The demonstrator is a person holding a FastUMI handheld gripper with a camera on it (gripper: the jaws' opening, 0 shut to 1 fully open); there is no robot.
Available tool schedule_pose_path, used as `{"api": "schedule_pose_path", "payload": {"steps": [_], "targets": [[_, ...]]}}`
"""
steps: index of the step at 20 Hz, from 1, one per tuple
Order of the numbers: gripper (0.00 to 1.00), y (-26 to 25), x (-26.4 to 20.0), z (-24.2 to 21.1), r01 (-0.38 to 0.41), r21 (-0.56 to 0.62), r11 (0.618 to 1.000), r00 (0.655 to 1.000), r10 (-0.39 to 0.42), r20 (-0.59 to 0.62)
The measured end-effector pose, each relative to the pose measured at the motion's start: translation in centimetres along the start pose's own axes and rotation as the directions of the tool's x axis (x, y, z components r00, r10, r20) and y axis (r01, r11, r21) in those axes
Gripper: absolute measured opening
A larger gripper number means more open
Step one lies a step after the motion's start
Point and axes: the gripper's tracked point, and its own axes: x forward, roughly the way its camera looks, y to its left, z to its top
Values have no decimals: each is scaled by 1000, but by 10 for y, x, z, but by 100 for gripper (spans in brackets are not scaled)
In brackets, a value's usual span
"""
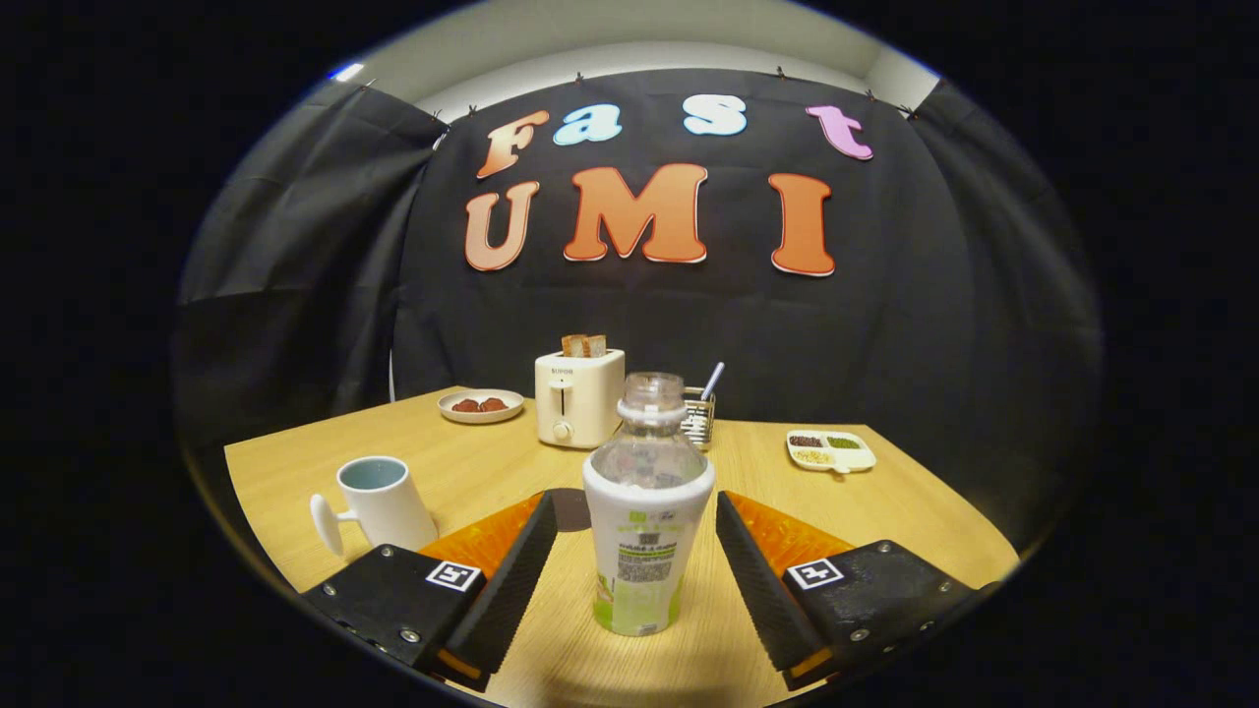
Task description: Take the bottle from table, then pour the juice into the cup, finally place the bottle on the coaster
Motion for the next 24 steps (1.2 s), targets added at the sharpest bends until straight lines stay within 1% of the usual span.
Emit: {"api": "schedule_pose_path", "payload": {"steps": [4, 6, 7, 8, 9, 12, 13, 16, 18, 20, 24], "targets": [[94, -7, 7, -21, 21, 37, 999, 999, -20, -42], [87, -11, 10, -28, 35, 64, 997, 998, -32, -59], [78, -7, 11, -32, 26, 81, 996, 997, -21, -68], [75, -5, 13, -36, 20, 95, 995, 997, -13, -79], [70, -5, 14, -41, 23, 96, 995, 996, -15, -89], [67, -5, 14, -43, 43, 67, 997, 996, -37, -83], [65, -6, 14, -43, 49, 62, 997, 996, -44, -83], [62, -4, 15, -42, 54, 78, 995, 995, -47, -91], [62, -3, 13, -31, 55, 76, 996, 997, -51, -62], [62, 0, 12, -16, 56, 50, 997, 998, -55, -23], [62, 11, 13, 8, 55, -42, 998, 998, -54, 29]]}}
